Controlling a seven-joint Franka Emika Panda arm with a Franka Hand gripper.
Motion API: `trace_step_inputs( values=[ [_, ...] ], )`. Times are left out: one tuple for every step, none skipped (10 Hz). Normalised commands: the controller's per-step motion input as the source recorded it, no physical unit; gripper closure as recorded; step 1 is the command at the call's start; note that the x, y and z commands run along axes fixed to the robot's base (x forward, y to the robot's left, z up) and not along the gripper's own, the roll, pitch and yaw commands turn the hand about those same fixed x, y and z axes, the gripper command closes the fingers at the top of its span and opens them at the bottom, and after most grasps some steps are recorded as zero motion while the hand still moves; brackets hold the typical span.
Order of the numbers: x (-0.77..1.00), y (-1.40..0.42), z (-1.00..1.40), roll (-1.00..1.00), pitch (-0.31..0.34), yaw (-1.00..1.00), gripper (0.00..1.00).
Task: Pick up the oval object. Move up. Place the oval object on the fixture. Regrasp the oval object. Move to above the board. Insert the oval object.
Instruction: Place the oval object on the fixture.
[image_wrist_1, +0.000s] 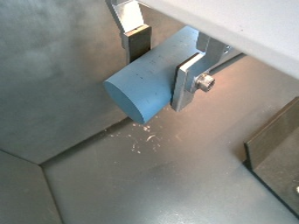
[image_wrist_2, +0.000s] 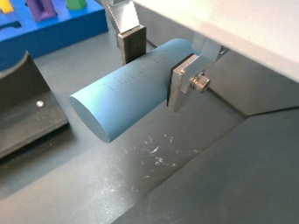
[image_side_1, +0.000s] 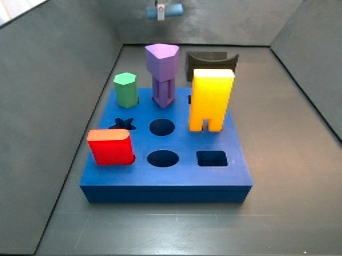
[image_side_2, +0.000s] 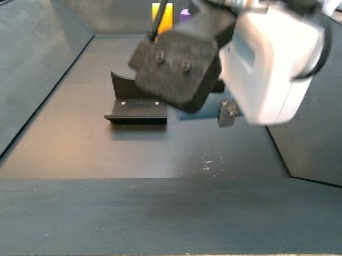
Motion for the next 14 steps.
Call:
trace_step_inputs(
  values=[
    [-0.03, -0.01, 1.00, 0.07, 0.104, 0.02, 1.00],
    [-0.03, -0.01, 0.88, 0.06, 0.096, 0.01, 1.00],
    [-0.03, -0.01, 0.79, 0.06, 0.093, 0.01, 1.00],
    [-0.02, 0.00, 0.57, 0.05, 0.096, 0.01, 1.00],
    [-0.01, 0.00, 0.48, 0.05, 0.100, 0.01, 1.00],
    [-0.01, 0.00, 0.34, 0.05, 0.104, 0.01, 1.00],
    [0.87, -1.00, -0.40, -0.05, 0.031, 1.00, 1.00],
    [0.87, -1.00, -0.45, -0.05, 0.033, 1.00, 1.00],
    [0.92, -1.00, -0.46, -0.05, 0.030, 1.00, 1.00],
    [0.99, -1.00, -0.44, -0.06, 0.029, 1.00, 1.00],
    [1.00, -0.94, -0.41, -0.07, 0.032, 1.00, 1.00],
    [1.00, -0.88, -0.39, -0.07, 0.034, 1.00, 1.00],
    [1.00, -0.73, -0.34, -0.07, 0.037, 1.00, 1.00],
    [1.00, -0.68, -0.32, -0.08, 0.040, 1.00, 1.00]
  ],
)
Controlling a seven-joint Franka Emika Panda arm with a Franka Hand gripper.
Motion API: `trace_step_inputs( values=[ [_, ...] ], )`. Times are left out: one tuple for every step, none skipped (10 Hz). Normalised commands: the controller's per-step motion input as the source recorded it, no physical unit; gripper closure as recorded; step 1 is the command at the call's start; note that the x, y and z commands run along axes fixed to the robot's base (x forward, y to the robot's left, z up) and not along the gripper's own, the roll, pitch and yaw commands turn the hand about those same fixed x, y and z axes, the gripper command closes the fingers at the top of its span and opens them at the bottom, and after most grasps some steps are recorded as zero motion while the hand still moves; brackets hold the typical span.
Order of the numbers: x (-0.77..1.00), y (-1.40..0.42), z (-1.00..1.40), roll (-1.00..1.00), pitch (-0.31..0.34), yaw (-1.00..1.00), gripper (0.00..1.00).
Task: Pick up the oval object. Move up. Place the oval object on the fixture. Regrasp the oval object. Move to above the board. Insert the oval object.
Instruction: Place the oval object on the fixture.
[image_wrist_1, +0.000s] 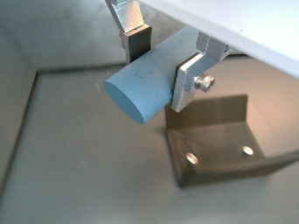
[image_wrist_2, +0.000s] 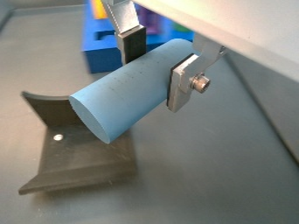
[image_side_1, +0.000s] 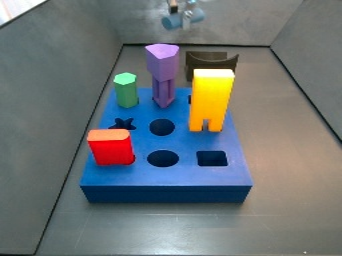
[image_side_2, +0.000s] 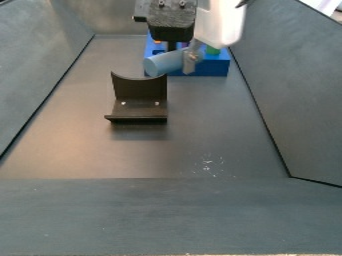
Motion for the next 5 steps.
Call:
trace_step_inputs(
  values=[
    [1.00, -0.57, -0.28, -0.08, 0.043, 1.00, 1.00],
    [1.00, -0.50, -0.26, -0.09, 0.045, 1.00, 1.00],
    [1.00, -0.40, -0.22, -0.09, 0.049, 1.00, 1.00],
    [1.00, -0.35, -0.20, -0.09, 0.052, 1.00, 1.00],
    [1.00, -0.26, -0.16, -0.10, 0.061, 1.00, 1.00]
  ],
)
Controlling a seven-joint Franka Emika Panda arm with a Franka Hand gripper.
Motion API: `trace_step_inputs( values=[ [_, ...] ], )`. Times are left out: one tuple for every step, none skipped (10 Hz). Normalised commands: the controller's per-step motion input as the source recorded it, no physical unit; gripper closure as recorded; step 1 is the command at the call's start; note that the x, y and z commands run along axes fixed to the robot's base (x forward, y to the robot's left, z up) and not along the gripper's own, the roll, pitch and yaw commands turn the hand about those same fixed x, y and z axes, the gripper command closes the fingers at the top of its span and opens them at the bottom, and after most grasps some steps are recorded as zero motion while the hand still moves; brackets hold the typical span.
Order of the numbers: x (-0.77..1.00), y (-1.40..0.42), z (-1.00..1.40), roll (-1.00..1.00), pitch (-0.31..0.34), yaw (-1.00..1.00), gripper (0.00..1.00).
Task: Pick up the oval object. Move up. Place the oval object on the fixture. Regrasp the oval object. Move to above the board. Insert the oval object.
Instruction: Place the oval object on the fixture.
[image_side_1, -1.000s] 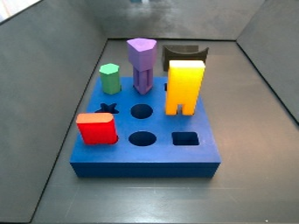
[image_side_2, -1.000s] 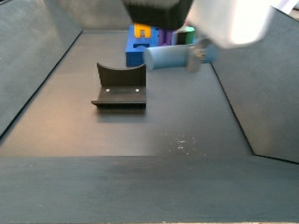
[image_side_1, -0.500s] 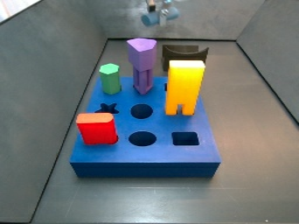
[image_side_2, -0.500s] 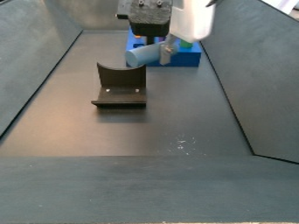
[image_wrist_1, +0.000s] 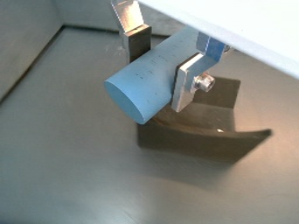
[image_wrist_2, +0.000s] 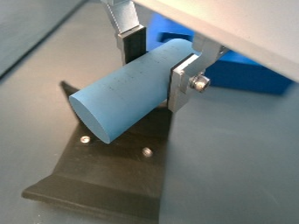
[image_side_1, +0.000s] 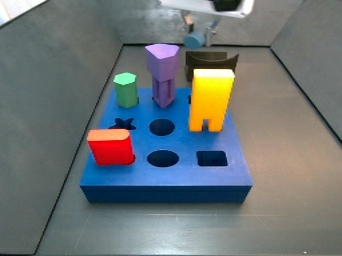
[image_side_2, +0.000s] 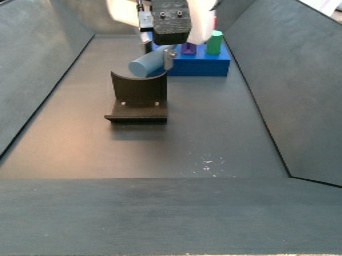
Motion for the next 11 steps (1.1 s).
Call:
trace_step_inputs(
  values=[
    [0.94, -0.19, -0.13, -0.11, 0.072, 1.00, 1.00],
    [0.78, -0.09, -0.08, -0.13, 0.092, 1.00, 1.00],
    [0.25, 0.33, 1.00, -1.00, -0.034, 0.73, 1.00],
    [0.12, 0.35, 1.00, -1.00, -0.012, 0.58, 1.00],
    [-0.02, 0.32, 1.00, -1.00, 0.027, 0.52, 1.00],
    [-0.10, 0.20, 0.82, -1.00, 0.037, 0.48, 1.00],
    [-0.07, 0.14, 0.62, -1.00, 0.056, 0.45, 1.00],
    [-0.03, 0.09, 0.41, -1.00, 0.089, 0.42, 1.00],
    [-0.01, 0.07, 0.18, -1.00, 0.135, 0.39, 1.00],
    [0.03, 0.05, 0.03, -1.00, 0.181, 0.34, 1.00],
    [0.05, 0.05, 0.02, -0.91, 0.248, 0.23, 1.00]
  ],
)
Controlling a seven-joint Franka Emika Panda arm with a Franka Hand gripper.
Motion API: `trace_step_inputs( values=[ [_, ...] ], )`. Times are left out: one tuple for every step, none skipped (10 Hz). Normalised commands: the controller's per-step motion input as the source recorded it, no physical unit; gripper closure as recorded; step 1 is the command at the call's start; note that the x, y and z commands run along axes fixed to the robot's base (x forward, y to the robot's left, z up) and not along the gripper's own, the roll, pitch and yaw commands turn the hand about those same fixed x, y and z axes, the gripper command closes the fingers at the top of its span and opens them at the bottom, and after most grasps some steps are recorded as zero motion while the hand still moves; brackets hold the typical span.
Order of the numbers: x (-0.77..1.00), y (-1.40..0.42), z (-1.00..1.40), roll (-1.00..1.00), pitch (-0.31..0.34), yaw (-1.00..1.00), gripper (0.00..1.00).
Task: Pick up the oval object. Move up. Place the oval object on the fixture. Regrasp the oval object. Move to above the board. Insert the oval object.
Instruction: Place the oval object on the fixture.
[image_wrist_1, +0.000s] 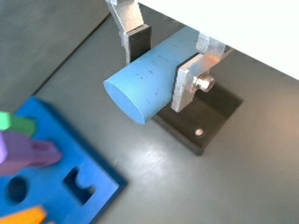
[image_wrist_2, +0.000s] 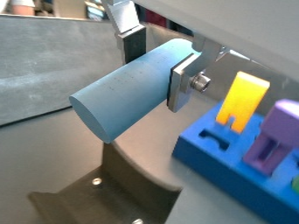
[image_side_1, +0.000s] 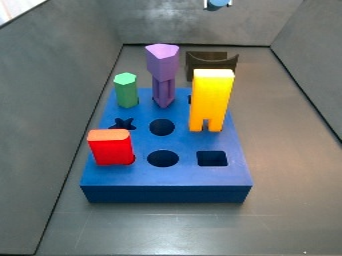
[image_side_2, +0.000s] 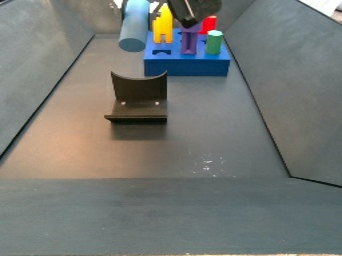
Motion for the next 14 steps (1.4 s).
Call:
trace_step_inputs(
  values=[
    [0.07, 0.05, 0.01, -0.75, 0.275, 0.11, 1.00],
    [0.08, 0.05, -0.01, -0.59, 0.275, 0.02, 1.00],
    [0.08, 0.05, -0.02, -0.38, 0.241, -0.08, 1.00],
    [0.08, 0.04, -0.01, -0.27, 0.200, -0.13, 1.00],
    [0.07, 0.03, -0.01, -0.22, 0.168, -0.14, 1.00],
    [0.13, 0.13, -1.00, -1.00, 0.268, -0.06, 1.00],
    [0.14, 0.14, -1.00, -1.00, 0.252, -0.09, 1.00],
    [0.16, 0.14, -1.00, -1.00, 0.267, -0.15, 1.00],
    [0.17, 0.14, -1.00, -0.84, 0.230, -0.20, 1.00],
    [0.18, 0.14, -1.00, -0.68, 0.180, -0.22, 1.00],
    [0.18, 0.14, -1.00, -0.51, 0.132, -0.24, 1.00],
    [0.18, 0.14, -1.00, -0.35, 0.085, -0.24, 1.00],
    [0.19, 0.13, -1.00, -0.22, 0.030, -0.22, 1.00],
    [0.17, 0.12, -0.88, -0.19, -0.008, -0.20, 1.00]
  ],
)
